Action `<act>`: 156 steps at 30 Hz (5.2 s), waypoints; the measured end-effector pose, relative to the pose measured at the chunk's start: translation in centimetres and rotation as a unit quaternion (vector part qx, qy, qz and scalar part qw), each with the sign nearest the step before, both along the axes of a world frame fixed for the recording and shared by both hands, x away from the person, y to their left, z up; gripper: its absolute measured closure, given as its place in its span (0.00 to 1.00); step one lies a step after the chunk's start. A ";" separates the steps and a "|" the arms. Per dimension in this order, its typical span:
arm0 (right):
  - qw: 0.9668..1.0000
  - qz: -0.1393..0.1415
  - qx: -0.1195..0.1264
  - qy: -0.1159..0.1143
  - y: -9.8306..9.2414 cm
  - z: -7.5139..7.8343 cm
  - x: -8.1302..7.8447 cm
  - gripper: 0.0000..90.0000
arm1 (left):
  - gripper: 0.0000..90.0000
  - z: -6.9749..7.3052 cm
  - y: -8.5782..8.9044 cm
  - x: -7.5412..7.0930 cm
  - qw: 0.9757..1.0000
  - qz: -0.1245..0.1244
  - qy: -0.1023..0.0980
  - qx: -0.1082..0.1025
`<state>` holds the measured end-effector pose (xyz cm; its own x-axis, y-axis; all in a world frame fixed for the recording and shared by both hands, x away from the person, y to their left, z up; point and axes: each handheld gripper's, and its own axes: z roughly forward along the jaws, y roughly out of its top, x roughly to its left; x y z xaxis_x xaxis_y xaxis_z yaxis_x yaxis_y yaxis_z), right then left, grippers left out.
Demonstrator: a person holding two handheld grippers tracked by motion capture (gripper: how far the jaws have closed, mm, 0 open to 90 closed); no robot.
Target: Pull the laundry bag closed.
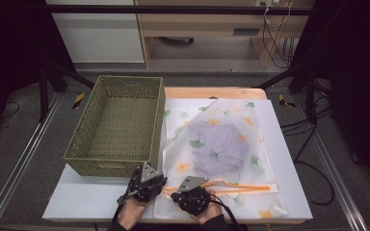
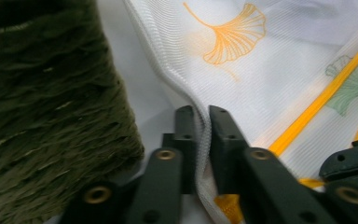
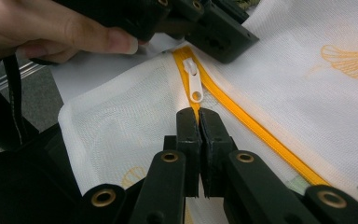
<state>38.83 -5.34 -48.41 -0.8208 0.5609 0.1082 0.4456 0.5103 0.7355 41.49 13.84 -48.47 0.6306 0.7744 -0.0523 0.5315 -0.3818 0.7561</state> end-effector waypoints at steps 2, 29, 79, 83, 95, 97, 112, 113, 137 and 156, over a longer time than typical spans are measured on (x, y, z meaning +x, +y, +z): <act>1.000 -0.003 0.000 0.001 0.0 0.0 0.0 0.97 | 0.97 0.1 0.1 0.0 1.000 -0.005 0.007 -0.004; 0.996 -0.015 0.083 0.014 0.6 0.9 0.6 0.91 | 0.98 4.4 0.3 -2.1 0.994 -0.038 -0.065 -0.085; 0.997 -0.023 0.068 0.008 -1.2 2.0 0.0 0.93 | 0.98 3.9 0.3 -1.8 0.995 -0.047 -0.059 -0.062; 0.998 -0.019 0.056 0.012 -0.3 1.0 0.2 0.93 | 0.98 3.9 0.2 -1.9 0.995 -0.050 -0.059 -0.063; 0.997 -0.028 0.071 0.004 -1.1 1.5 0.1 0.89 | 0.98 3.9 0.3 -2.0 0.995 -0.048 -0.062 -0.062; 0.997 -0.024 0.066 0.009 -0.9 1.4 0.1 0.89 | 0.98 3.9 0.4 -1.9 0.995 -0.048 -0.061 -0.062; 0.996 -0.040 0.080 -0.004 -0.9 1.3 0.1 0.94 | 0.98 3.9 0.3 -2.1 0.995 -0.053 -0.057 -0.065; 0.996 -0.039 0.077 -0.007 -0.7 1.3 0.1 0.93 | 0.98 3.9 0.2 -2.1 0.995 -0.055 -0.058 -0.064; 0.994 -0.015 0.107 0.022 0.2 0.6 0.2 0.89 | 0.98 4.3 0.4 -2.3 0.993 -0.061 -0.067 -0.082; 0.995 -0.036 0.095 0.007 -1.4 1.5 0.2 1.00 | 0.98 4.3 0.5 -2.3 0.993 -0.061 -0.067 -0.081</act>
